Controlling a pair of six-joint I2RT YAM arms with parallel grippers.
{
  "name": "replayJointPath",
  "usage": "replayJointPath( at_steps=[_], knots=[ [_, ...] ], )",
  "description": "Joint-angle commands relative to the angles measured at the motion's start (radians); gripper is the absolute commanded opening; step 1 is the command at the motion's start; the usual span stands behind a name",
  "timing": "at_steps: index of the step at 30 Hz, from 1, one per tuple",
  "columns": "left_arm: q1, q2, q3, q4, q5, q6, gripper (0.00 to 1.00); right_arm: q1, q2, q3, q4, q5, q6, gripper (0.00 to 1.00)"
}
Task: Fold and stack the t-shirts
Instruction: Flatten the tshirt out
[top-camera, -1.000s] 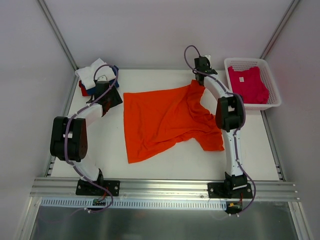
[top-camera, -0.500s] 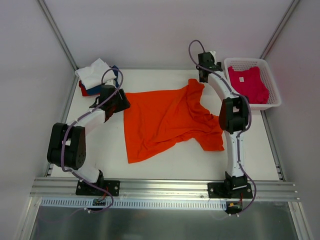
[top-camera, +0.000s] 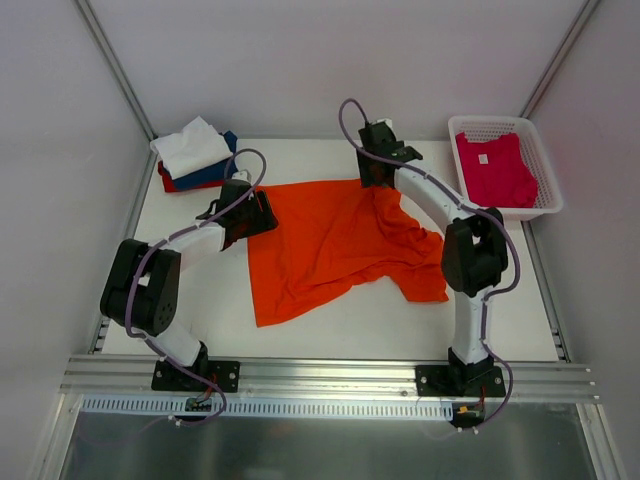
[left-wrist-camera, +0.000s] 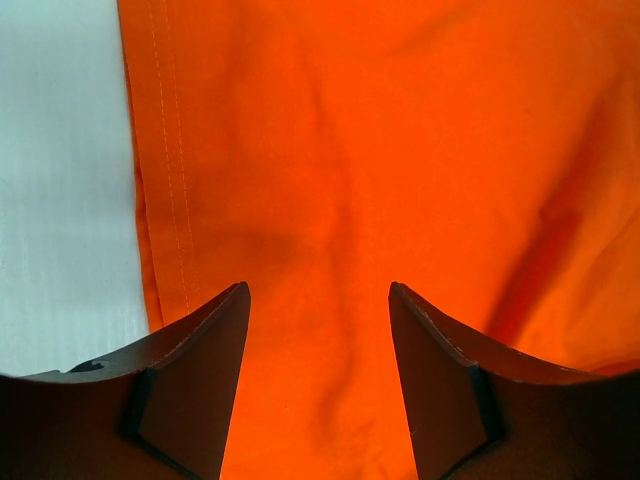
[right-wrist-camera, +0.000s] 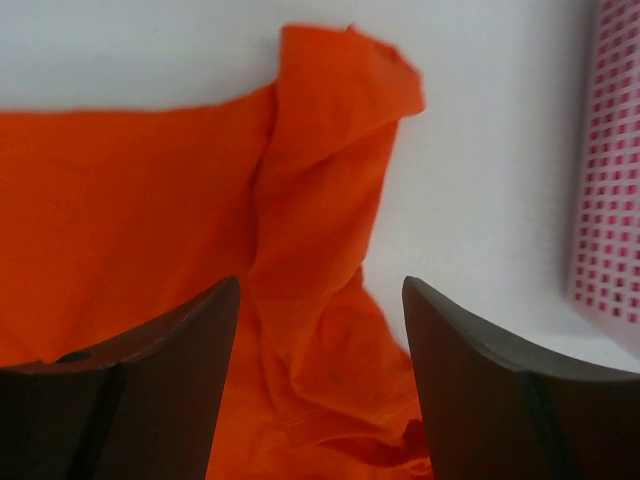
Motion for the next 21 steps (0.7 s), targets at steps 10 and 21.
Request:
replayJointPath(
  at_steps=[10, 21],
  knots=[
    [-0.004, 0.123, 0.079, -0.060, 0.062, -0.036, 0.59, 0.066, -0.139, -0.279, 0.069, -0.122, 0.098, 0.69],
    [-0.004, 0.135, 0.081, -0.061, 0.067, -0.035, 0.59, 0.068, -0.168, -0.388, 0.122, -0.127, 0.107, 0.43]
  ],
)
